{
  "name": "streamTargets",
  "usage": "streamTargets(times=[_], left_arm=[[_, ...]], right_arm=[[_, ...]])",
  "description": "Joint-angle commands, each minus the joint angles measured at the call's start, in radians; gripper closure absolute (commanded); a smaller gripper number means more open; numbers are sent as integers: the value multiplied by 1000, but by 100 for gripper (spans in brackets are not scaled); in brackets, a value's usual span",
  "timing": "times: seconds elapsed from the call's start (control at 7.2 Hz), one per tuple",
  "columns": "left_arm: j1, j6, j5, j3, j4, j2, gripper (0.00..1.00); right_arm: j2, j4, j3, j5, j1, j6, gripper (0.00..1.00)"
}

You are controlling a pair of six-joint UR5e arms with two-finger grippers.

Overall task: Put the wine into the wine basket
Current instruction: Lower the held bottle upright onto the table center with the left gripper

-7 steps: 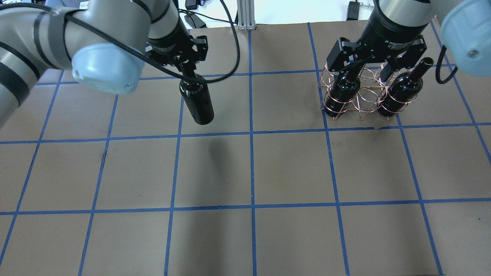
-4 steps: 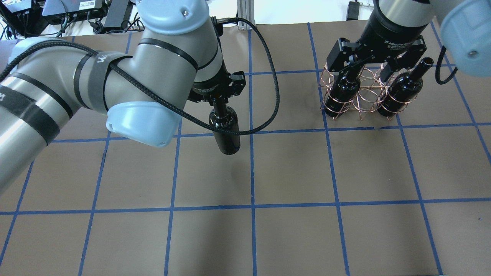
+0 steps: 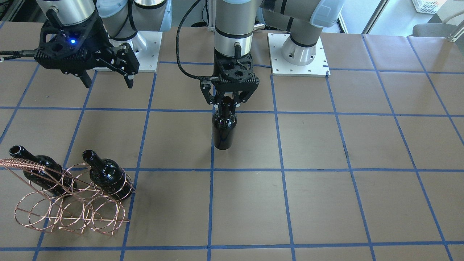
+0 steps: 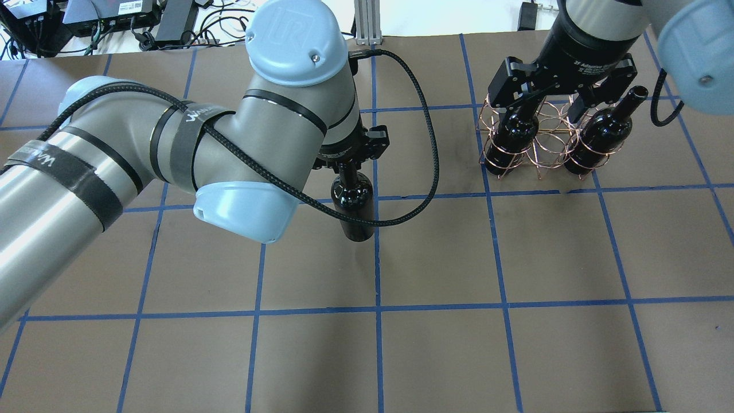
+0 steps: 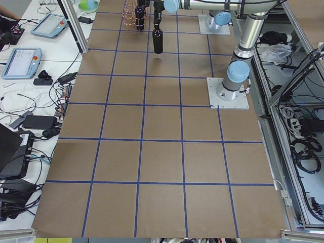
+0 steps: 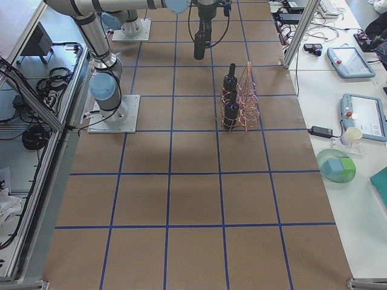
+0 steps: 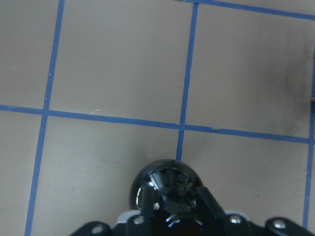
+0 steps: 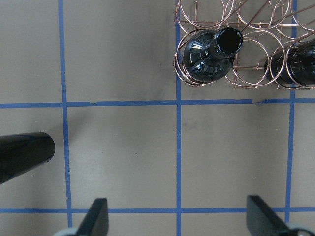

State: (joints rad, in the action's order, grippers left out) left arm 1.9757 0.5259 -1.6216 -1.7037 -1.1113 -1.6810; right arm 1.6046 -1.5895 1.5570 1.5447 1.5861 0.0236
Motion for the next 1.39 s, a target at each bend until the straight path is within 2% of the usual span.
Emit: streamTargets(times=[0.0, 1.25], left_arm=[[3, 0, 0, -31, 11, 0, 100], [3, 14, 0, -51, 50, -22, 100]], right_arm=[[0, 0, 0, 2, 0, -2, 0], [-9, -3, 3, 0, 0, -2, 0]])
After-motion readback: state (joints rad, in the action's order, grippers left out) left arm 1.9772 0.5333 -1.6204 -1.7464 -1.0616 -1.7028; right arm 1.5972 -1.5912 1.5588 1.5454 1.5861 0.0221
